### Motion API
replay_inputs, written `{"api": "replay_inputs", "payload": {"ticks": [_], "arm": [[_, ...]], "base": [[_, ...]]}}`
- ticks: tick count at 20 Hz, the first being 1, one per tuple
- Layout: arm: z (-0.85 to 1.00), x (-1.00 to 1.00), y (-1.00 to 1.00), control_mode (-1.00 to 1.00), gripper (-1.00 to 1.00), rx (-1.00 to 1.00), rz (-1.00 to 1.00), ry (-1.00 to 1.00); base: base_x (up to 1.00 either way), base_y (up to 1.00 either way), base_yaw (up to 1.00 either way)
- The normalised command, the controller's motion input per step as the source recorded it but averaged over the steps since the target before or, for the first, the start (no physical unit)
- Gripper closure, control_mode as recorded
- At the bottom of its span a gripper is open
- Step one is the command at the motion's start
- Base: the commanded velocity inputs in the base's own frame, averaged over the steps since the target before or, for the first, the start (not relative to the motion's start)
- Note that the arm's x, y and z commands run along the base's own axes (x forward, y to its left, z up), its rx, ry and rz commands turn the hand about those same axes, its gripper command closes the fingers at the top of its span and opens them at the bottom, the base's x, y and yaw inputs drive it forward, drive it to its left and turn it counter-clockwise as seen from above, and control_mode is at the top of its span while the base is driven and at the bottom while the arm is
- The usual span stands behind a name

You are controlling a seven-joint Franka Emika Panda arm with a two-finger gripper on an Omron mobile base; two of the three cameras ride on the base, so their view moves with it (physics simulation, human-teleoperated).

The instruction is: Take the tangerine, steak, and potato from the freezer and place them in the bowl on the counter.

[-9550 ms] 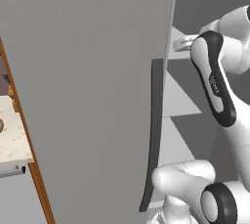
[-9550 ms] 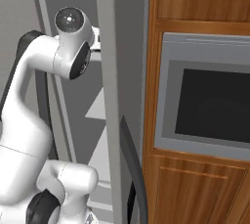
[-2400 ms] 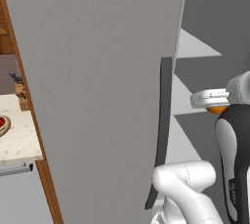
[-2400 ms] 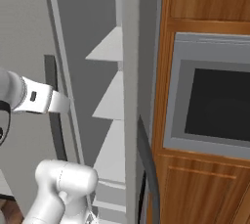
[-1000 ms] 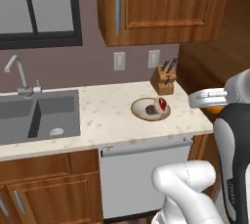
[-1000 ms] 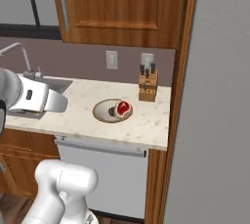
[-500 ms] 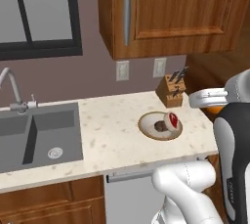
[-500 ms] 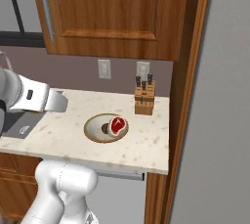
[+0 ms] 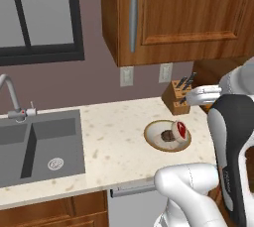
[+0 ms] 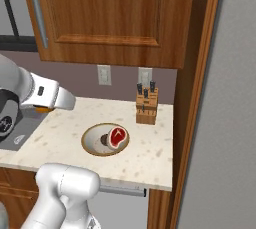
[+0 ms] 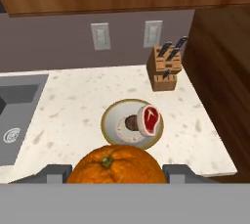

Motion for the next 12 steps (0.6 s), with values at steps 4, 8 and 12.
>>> {"api": "replay_inputs", "payload": {"ticks": [4, 8, 12], "arm": [[-0.64, 0.55, 0.03, -1.0, 1.0, 0.0, 0.0, 0.12], [-0.84, 0.43, 0.03, -1.0, 1.0, 0.0, 0.0, 0.08], [-0.76, 0.42, 0.0, -1.0, 1.0, 0.0, 0.0, 0.08]], "base": [[0.0, 0.0, 0.0], [0.0, 0.0, 0.0], [0.0, 0.0, 0.0]]}}
